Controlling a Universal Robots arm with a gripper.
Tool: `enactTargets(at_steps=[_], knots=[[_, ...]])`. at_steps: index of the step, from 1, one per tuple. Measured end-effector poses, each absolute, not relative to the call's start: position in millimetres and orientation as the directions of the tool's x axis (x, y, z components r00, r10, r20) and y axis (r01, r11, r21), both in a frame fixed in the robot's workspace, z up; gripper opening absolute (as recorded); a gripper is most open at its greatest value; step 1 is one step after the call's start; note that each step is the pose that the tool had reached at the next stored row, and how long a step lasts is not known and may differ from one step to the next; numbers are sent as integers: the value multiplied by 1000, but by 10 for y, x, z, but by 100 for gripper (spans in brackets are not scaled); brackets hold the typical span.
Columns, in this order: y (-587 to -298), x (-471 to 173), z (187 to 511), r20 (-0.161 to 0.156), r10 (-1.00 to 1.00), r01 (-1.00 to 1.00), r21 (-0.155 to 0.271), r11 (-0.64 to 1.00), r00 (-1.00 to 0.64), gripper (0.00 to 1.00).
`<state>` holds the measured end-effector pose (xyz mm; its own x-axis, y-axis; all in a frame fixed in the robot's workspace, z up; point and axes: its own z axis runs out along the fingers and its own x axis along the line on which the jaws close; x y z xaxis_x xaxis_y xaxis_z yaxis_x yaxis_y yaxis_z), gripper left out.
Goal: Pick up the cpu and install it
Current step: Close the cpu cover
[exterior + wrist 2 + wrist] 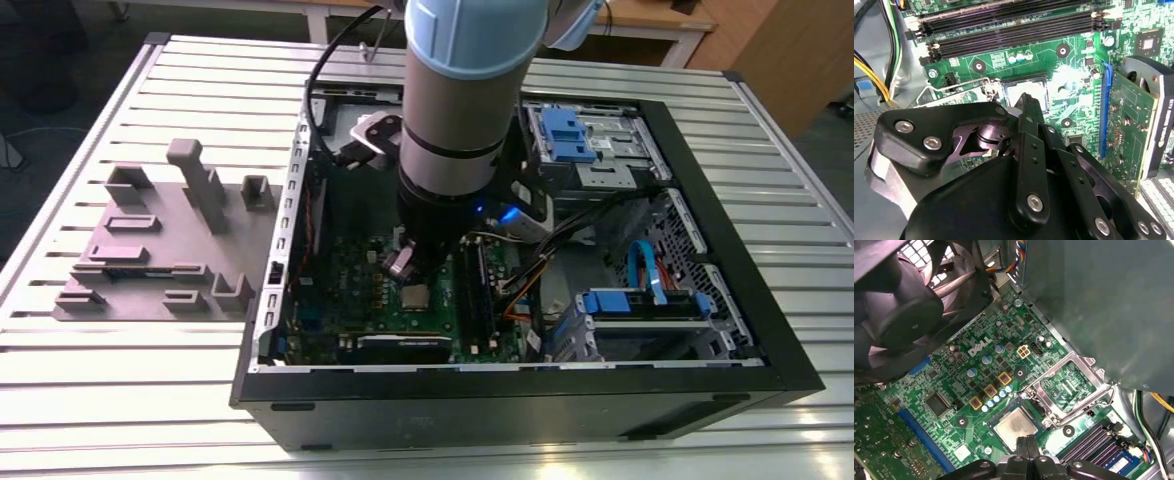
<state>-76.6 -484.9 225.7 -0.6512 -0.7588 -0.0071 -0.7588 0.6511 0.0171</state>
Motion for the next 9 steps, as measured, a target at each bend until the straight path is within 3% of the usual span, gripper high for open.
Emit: enactTargets(at_steps=[9], knots=[[-4645,-609,2235,-2,-759,-759,13,651,-651,10]])
